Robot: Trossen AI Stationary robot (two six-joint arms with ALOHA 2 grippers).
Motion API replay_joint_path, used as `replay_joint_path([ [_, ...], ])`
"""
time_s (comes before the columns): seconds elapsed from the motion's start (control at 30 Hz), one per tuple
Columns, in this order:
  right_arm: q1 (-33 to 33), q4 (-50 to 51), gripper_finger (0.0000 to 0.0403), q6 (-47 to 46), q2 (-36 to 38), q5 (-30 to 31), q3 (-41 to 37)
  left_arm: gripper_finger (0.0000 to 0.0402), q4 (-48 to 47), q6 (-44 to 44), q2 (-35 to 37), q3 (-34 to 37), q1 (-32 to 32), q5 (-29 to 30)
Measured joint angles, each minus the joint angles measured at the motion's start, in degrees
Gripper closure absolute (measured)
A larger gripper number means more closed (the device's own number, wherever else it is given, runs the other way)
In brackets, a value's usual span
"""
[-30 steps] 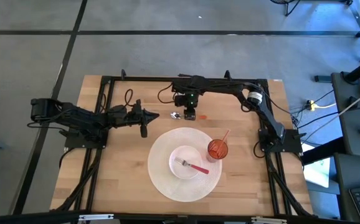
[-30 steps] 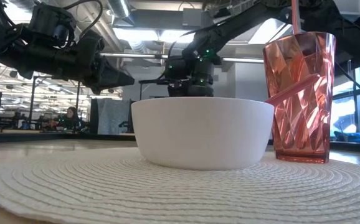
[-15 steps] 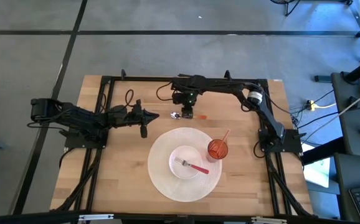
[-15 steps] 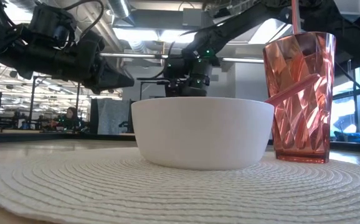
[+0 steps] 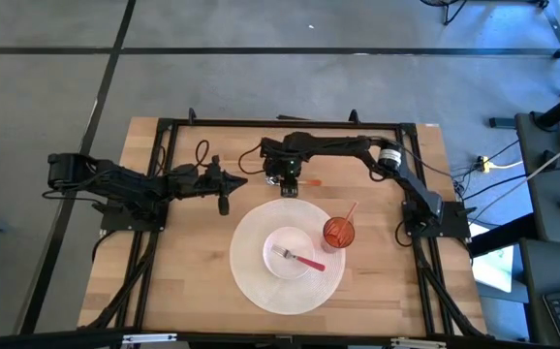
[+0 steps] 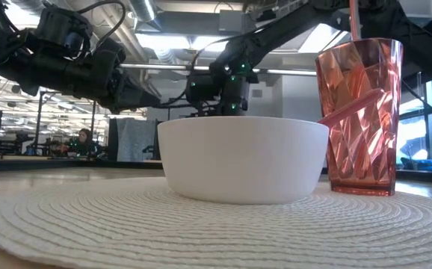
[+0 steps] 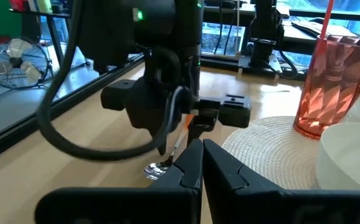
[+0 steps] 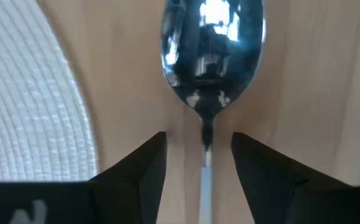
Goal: Pick & Place Utensil
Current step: Put the orange spoon into the white bowl on the white mat
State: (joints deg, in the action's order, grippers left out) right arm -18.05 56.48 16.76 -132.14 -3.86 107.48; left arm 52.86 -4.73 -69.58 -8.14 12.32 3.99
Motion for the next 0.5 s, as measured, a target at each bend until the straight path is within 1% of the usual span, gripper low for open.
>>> replay_joint_path([
  [0.17, -0.64, 0.34, 0.0221, 0.53, -0.81, -1.33, 0.11, 0.0398, -0.01, 0.00, 0.00, 0.00, 0.02, -0.01],
  [0.23, -0.57, 0.78, 0.0233, 2.03, -1.08, -0.70, 0.12, 0.0398, 0.00, 0.00, 0.00, 0.00, 0.00, -0.02],
  [0.33, -0.60, 0.76, 0.0276, 3.13, -1.27, 0.44, 0.11, 0.0398, 0.01, 0.00, 0.00, 0.00, 0.00, 0.00],
  [0.5, -0.79, 0.06, 0.0381, 4.40, -1.37, 1.44, 0.05, 0.0398, 0.02, -0.17, 0.00, 0.00, 0.01, 0.00],
])
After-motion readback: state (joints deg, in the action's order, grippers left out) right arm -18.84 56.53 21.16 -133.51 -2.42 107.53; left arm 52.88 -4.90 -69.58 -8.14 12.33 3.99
